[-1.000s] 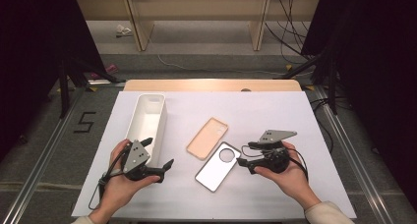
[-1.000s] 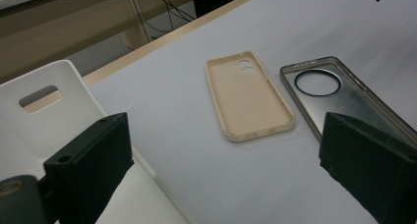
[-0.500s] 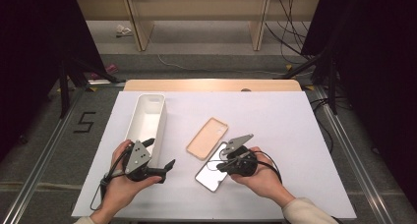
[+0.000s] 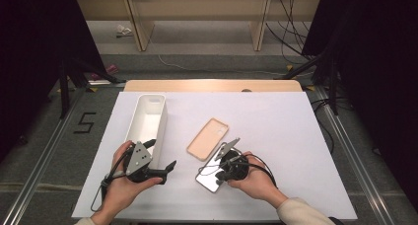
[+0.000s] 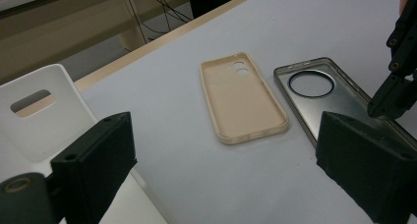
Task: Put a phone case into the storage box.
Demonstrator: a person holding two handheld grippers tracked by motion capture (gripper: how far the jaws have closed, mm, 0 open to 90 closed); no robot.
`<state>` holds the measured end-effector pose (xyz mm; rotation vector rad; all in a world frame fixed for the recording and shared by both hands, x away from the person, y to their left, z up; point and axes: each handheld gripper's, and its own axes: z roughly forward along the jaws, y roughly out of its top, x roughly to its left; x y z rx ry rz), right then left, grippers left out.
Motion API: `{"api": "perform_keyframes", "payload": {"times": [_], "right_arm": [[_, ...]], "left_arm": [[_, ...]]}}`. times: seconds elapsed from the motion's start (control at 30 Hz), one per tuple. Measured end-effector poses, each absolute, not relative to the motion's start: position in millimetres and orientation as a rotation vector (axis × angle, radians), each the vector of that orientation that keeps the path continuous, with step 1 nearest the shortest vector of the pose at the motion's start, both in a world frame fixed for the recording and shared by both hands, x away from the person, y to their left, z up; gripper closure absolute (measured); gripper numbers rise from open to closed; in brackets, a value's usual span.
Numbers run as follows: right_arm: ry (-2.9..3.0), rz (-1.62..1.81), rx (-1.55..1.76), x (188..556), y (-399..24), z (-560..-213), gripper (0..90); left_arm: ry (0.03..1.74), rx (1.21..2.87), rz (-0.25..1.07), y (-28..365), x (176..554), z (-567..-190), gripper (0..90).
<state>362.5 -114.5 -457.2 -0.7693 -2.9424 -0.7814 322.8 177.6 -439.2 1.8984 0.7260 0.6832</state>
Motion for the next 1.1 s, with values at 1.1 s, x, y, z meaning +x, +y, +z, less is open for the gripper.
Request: {"api": "perform_keyframes", "payload": {"times": [1.1], "right_arm": [[-2.946, -0.538, -0.823, 366, -141, -457, 90.0]], "left_arm": [[0.718, 1.892, 0.691, 178, 321, -438, 7.6]]}}
